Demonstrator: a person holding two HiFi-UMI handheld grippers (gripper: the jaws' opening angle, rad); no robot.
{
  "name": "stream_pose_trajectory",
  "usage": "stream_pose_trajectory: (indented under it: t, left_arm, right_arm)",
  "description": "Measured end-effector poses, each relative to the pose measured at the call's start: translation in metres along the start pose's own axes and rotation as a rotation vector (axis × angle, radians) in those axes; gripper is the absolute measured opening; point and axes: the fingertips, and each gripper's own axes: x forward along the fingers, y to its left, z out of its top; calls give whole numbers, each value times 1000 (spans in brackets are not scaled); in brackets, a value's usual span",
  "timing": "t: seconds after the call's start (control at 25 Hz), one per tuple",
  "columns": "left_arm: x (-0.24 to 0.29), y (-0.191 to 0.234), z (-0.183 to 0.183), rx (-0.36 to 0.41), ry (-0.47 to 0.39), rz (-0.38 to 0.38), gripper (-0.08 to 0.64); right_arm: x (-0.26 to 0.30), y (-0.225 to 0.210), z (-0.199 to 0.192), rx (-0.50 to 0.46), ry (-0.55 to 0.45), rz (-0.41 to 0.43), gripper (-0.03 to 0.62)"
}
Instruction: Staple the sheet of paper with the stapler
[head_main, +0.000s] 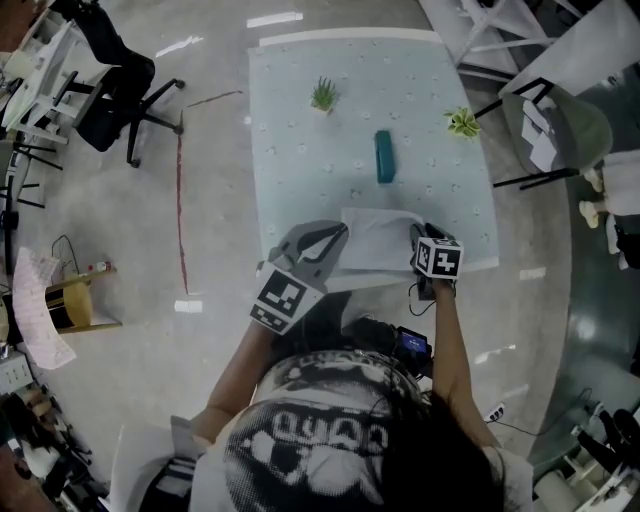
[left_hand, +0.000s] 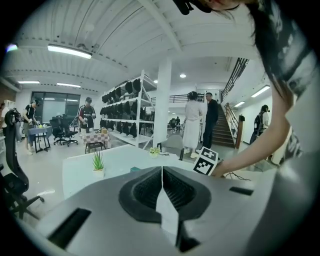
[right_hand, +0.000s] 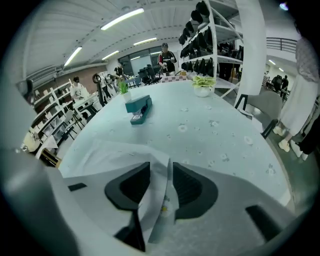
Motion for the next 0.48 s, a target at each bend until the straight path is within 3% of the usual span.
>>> stream_pose_trajectory:
  t: [0.28,0.48]
  left_arm:
    - [-2,27,-10,3,7,15,5]
    - [-8,35,-14,-21,5,47,5]
  right_arm:
    - [2,9,1,-83,8,-34,57]
    - [0,25,17,-159,-22,19,25]
